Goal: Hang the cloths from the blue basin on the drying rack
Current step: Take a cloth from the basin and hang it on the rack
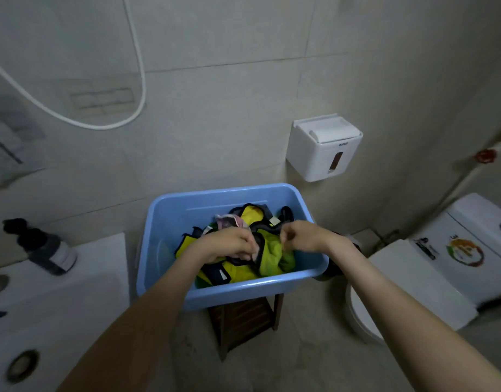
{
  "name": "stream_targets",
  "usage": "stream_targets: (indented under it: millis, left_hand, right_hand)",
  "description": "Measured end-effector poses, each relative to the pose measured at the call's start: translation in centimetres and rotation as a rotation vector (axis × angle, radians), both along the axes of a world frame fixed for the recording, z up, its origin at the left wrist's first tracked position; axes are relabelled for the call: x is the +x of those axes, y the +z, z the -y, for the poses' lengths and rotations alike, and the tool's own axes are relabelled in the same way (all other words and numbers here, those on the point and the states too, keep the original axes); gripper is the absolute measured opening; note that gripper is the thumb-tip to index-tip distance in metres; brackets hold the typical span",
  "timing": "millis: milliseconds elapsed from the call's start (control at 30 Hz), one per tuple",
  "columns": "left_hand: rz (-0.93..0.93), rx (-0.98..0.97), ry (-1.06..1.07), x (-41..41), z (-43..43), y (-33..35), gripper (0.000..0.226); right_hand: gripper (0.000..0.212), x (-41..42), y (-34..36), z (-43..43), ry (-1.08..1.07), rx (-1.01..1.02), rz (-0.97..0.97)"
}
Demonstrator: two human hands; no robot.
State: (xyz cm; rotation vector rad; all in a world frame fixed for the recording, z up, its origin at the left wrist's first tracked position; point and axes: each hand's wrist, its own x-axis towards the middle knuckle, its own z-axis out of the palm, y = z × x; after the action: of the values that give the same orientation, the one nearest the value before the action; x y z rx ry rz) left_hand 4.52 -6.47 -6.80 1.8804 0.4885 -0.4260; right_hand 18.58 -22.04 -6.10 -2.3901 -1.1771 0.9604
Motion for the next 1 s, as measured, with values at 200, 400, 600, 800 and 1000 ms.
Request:
stream_targets:
  millis: [200,400,600,800,1000]
  left_hand:
    - [-0.02,0.081,0.185,-0.9,-2.6,-1.1,0.026]
    - [0.236,0.016,0.49,-1.6,-3.4,-0.4,0.027]
    - [0.388,-0.095,0.667,-1.2,-4.5,1.5,0.024]
    - [0.432,-0.091,0.744,-0.4,-4.1,2.9,0.026]
    - [0.49,-0.195,0.815,-0.2,-4.1,5.2,0.025]
  right_hand:
    - [0.035,0.2,0.0,-3.0,-0.062,0.084,-0.086]
    - [0.048,-1.9,-0.1,-7.5,0.074,0.125,-0.07]
    - [0.028,-2.1,1.8,-9.5,0.14,0.168,0.112]
    - [0.033,-0.4,3.2,-8.1,0.178,0.218,0.186]
    - [0.026,1.5,3.3,-5.9,0.149,-0.046,0.385]
